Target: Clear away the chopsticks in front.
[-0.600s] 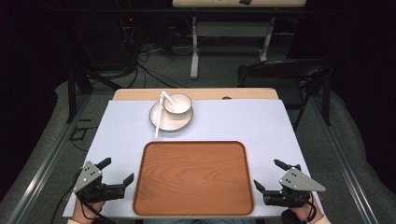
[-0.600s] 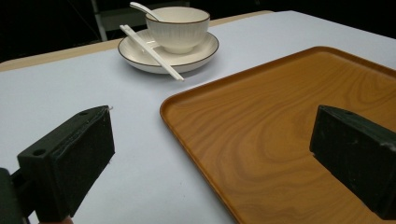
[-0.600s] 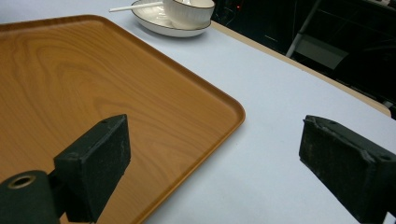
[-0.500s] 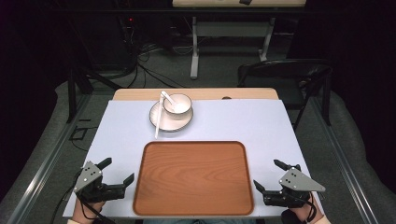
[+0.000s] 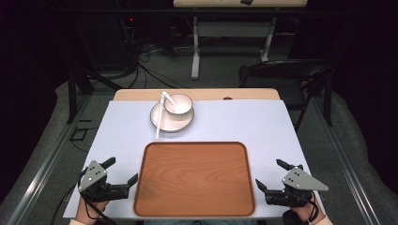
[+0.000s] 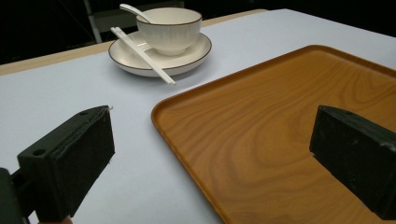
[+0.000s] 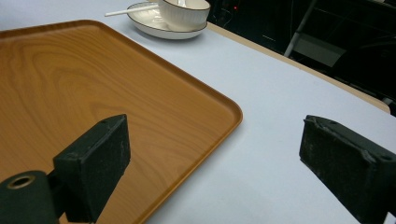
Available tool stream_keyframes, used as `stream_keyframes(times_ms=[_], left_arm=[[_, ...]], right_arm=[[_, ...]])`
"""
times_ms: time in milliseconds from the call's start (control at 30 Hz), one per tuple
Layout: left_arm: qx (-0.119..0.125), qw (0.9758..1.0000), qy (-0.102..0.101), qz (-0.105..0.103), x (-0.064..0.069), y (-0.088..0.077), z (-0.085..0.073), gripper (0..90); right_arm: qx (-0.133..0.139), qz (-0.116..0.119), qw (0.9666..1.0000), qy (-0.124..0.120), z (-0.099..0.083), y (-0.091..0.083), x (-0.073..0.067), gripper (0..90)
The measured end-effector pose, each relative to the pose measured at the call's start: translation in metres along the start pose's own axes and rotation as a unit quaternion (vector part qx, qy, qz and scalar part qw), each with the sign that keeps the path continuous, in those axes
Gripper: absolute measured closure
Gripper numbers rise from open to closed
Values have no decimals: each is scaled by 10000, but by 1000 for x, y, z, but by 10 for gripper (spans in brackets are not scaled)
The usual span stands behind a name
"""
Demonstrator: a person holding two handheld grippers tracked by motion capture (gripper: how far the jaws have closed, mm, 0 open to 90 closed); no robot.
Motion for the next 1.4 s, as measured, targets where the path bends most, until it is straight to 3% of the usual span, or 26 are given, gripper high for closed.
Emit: stream_keyframes(times_ms=[267,600,867,1233,1400], left_arm=[[-26,10000,22,-76,3,8,5,0],[50,9998,124,-137,8,20,25,0],[-143,9997,102,-145,2,41,40,0],[-174,9997,96,-149,-10,67,67,1],[-290,9995,-30,-153,-19,80,77,1]], right_arm=[[4,43,10000,-83,1,1,-2,68],[-58,79,9999,-140,1,2,-4,74],[-63,109,9998,-169,0,2,-4,74],[-63,123,9998,-162,0,2,-5,73],[-68,119,9998,-158,0,2,-4,74]])
Point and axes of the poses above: each handheld gripper's, and its own axes: y roughly forward along the jaws, z roughly out of its top, x roughly to its right, the point moved 7 cm from there along y, roughly forward along the jaws, and after that the axes turned 5 degrees about -y, right-handed, at the moved point
